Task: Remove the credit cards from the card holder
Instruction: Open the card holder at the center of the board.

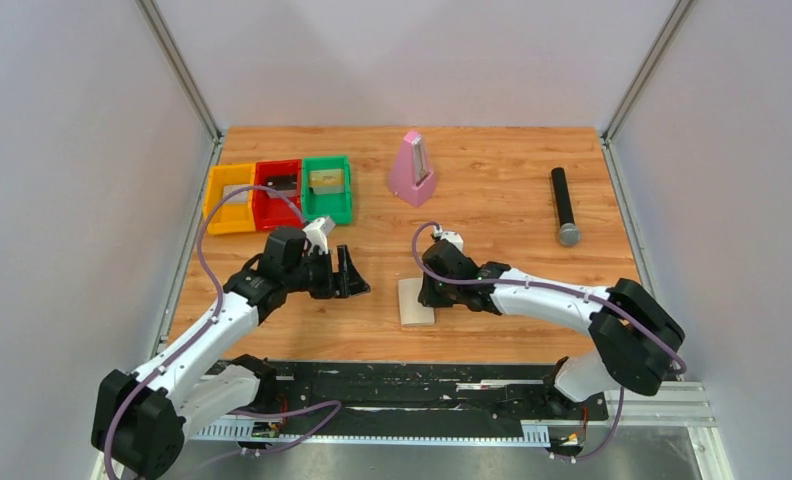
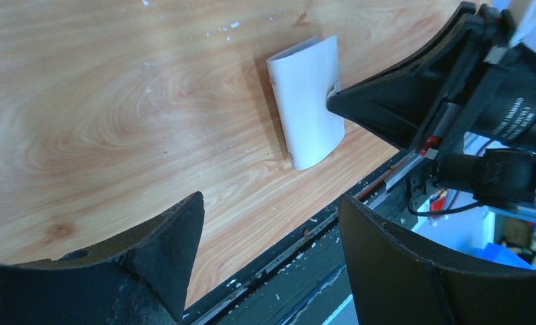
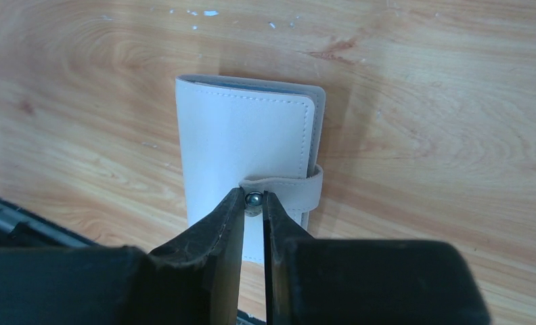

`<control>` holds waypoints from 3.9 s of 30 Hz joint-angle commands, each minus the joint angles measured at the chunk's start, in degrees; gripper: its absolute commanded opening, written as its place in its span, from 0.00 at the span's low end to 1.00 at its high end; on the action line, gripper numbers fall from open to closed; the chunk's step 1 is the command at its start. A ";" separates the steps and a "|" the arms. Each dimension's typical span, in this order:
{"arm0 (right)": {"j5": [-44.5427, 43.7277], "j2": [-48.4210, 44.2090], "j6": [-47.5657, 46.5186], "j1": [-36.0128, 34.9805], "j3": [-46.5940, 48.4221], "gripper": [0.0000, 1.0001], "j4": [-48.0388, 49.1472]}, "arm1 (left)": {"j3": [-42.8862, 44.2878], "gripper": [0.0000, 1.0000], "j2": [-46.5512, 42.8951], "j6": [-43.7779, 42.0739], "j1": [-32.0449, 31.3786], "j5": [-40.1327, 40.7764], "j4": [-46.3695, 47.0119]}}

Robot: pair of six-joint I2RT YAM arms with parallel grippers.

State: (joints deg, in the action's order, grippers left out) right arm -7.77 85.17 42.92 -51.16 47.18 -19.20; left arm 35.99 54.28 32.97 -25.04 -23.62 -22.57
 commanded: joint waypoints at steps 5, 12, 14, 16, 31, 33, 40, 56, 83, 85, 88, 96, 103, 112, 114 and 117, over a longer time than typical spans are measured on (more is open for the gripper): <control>11.54 -8.53 1.16 2.70 -5.78 0.01 13.79 | -4.99 0.81 5.13 6.53 -0.72 -7.06 17.31; 14.99 -12.82 3.16 2.78 -7.58 0.01 16.49 | -9.82 0.85 9.08 13.88 -2.30 -13.72 35.93; 15.68 -13.43 3.60 2.80 -7.67 0.01 16.77 | -10.85 0.86 10.23 15.57 -2.54 -15.22 40.11; 16.36 -14.02 4.15 2.81 -7.71 0.01 17.09 | -10.86 0.86 11.54 15.49 -2.96 -15.57 40.97; 18.56 -17.00 5.62 2.90 -9.26 0.00 18.37 | -10.58 0.33 18.99 17.94 -4.21 -17.21 46.58; 17.82 -17.57 5.64 3.22 -9.91 0.00 17.97 | -10.54 0.19 18.72 17.81 -4.23 -17.03 46.10; 13.98 -18.66 4.46 4.61 -10.57 0.05 12.96 | -9.18 0.00 18.66 15.66 -4.22 -16.80 42.16; 20.88 -19.94 3.38 5.08 -4.86 0.38 8.08 | -6.33 0.00 17.61 12.03 -4.23 -14.56 34.45; 24.92 -8.00 -4.54 8.01 -9.34 0.33 14.11 | -6.62 0.00 14.74 11.45 -4.28 -17.63 34.64; 24.14 -8.14 -4.23 8.15 -9.76 0.23 13.98 | -6.65 0.00 14.89 11.41 -4.31 -17.61 34.68; 23.03 -8.95 -3.85 8.34 -10.16 0.07 13.04 | -6.60 0.00 15.31 11.03 -4.29 -16.94 34.24; 24.40 -11.64 -4.12 8.35 -9.94 0.00 10.10 | -2.77 0.41 17.76 5.84 -4.26 -10.39 25.85; 26.62 -13.16 -1.59 8.36 -9.31 0.00 9.10 | 0.25 0.70 18.60 2.68 -4.30 -6.33 18.09; 27.93 -15.16 -0.89 8.35 -8.34 0.00 9.57 | 0.82 0.80 19.44 1.11 -4.45 -9.15 18.40; 27.77 -14.99 -1.45 8.40 -8.28 0.00 9.71 | 1.19 0.81 20.29 1.00 -4.78 -10.76 19.18; 27.50 -15.03 -2.35 8.35 -7.87 0.00 9.72 | 2.77 0.81 21.88 -0.23 -6.49 -10.64 18.74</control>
State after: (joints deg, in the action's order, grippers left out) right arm 19.22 71.09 41.58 -43.03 37.32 -10.63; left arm 35.38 74.61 35.48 -29.74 -32.71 -4.93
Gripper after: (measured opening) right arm 0.038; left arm 0.808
